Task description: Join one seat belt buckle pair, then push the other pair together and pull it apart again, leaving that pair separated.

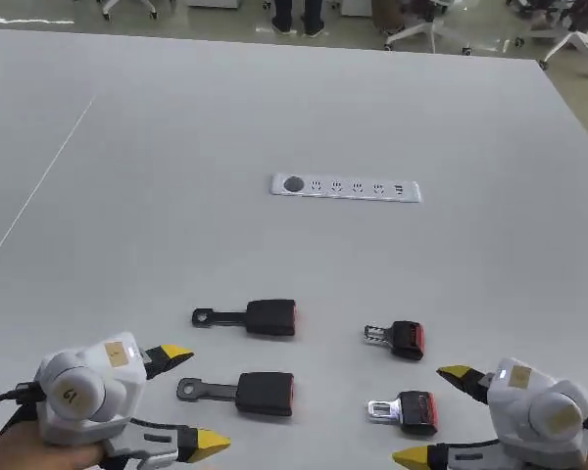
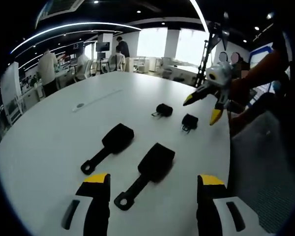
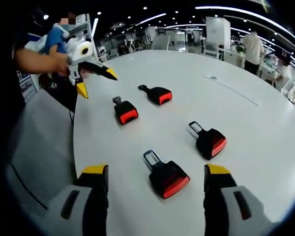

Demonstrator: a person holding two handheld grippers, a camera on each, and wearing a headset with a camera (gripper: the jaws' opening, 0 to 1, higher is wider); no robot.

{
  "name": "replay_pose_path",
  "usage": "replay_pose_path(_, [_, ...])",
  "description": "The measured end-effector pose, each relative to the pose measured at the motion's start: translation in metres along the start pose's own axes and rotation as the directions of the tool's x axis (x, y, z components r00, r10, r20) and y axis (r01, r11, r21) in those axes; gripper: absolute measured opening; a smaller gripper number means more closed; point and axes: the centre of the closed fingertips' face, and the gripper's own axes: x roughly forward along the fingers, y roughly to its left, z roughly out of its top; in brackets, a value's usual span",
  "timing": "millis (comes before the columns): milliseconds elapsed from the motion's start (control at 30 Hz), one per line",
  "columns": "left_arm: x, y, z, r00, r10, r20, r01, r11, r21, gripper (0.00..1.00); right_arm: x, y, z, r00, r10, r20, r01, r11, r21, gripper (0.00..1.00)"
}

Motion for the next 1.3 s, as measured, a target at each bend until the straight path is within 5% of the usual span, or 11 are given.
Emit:
replay_pose_path(400, [0.030,0.001,0.011,0.9922,-0.110,-0.059,0.117,0.986,0.117,0.66,0.010,-0.010,-0.012,0.9891,0.104,-0.104,-0.113,0.990,-0.082,0.76])
replay_pose_path(700, [0.062,-0.001,-0.003,0.9655,-0.191,-0.177,0.229,0.946,0.229,0.62,0.016,-0.010,-0.025,0.9678,0.160,-0.195,-0.192,0.968,-0.161,0.65])
replay_pose_path(800, [0.070,0.000,-0.016,0.9489,-0.201,-0.243,0.264,0.927,0.265,0.61,0.018,-0.011,-0.030,0.9574,0.176,-0.229,-0.222,0.956,-0.193,0.64])
replay_pose_path(1033, [0.080,0.004,-0.020,0.9457,-0.200,-0.256,0.275,0.913,0.301,0.55,0.021,-0.014,-0.033,0.9406,0.206,-0.270,-0.266,0.941,-0.210,0.59])
replay_pose_path(1067, [0.080,0.004,-0.019,0.9461,-0.205,-0.251,0.276,0.914,0.297,0.52,0.022,-0.016,-0.031,0.9448,0.197,-0.262,-0.261,0.935,-0.240,0.56])
replay_pose_path(1300, [0.084,0.000,-0.019,0.9448,-0.218,-0.245,0.289,0.905,0.313,0.44,0.019,-0.013,-0.034,0.9343,0.214,-0.285,-0.283,0.931,-0.229,0.46])
